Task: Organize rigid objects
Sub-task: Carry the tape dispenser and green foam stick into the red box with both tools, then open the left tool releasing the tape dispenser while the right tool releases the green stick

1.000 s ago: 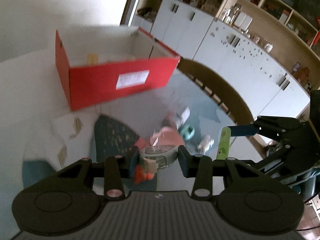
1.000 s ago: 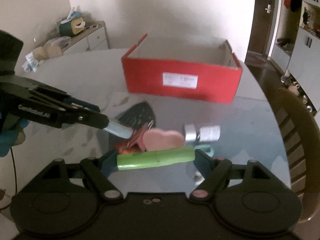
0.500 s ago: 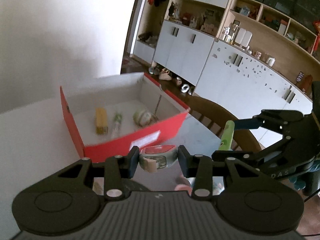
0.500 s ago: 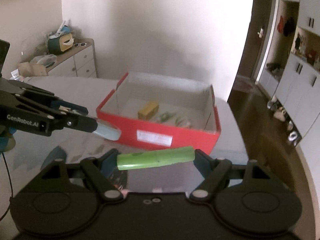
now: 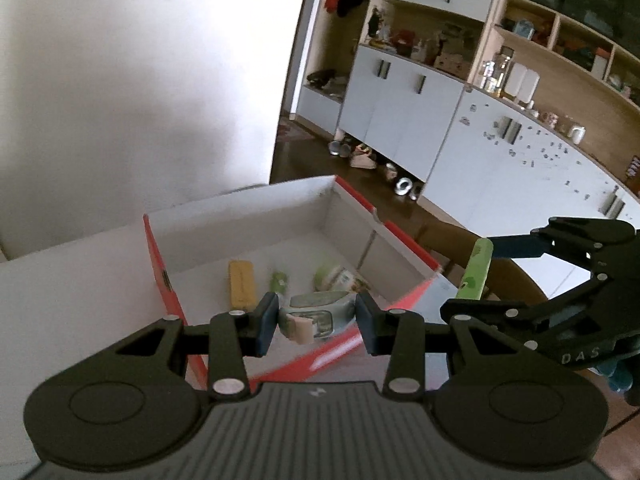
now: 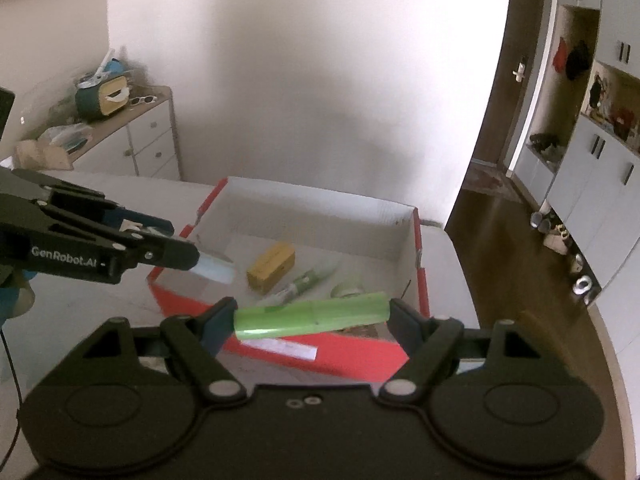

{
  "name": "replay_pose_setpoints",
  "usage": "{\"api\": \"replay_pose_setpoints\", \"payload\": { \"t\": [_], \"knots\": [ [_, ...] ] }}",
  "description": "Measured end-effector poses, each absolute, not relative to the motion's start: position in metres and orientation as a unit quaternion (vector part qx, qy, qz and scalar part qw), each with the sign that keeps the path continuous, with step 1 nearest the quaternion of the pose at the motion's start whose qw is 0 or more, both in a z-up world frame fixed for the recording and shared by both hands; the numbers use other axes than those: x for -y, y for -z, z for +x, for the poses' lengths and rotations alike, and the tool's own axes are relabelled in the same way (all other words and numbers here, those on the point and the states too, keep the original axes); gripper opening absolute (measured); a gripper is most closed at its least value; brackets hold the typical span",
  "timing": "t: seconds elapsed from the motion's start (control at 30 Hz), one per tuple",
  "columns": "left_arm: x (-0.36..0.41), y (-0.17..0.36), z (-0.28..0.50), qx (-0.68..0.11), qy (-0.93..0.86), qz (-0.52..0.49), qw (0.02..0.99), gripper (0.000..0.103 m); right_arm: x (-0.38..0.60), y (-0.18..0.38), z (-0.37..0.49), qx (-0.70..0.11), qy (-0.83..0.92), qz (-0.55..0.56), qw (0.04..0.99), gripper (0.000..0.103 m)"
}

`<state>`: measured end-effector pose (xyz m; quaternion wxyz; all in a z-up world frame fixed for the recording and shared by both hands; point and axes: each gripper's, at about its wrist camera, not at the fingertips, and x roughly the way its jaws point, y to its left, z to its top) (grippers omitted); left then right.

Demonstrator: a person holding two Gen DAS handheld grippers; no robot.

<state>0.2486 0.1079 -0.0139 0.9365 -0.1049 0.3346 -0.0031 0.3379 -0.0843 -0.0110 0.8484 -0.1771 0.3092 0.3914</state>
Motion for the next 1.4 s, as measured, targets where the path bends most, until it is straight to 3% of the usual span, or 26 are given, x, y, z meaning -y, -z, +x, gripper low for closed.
{"api": "replay_pose_setpoints", "payload": {
  "t": [0.93,1.4],
  "knots": [
    [-0.132,0.079,0.406,-0.401,-0.065,-0.079,0.91,0.041,0.014,0.096,0.426,-0.385,-0.377,-0.23,0.81,0.081],
    [-0.127,0.107,0.432,-0.464,-0.065,-0.067,0.881,0.041,0.002,0.115,0.438,-0.408,-0.363,-0.248,0.8,0.081]
  ]
}}
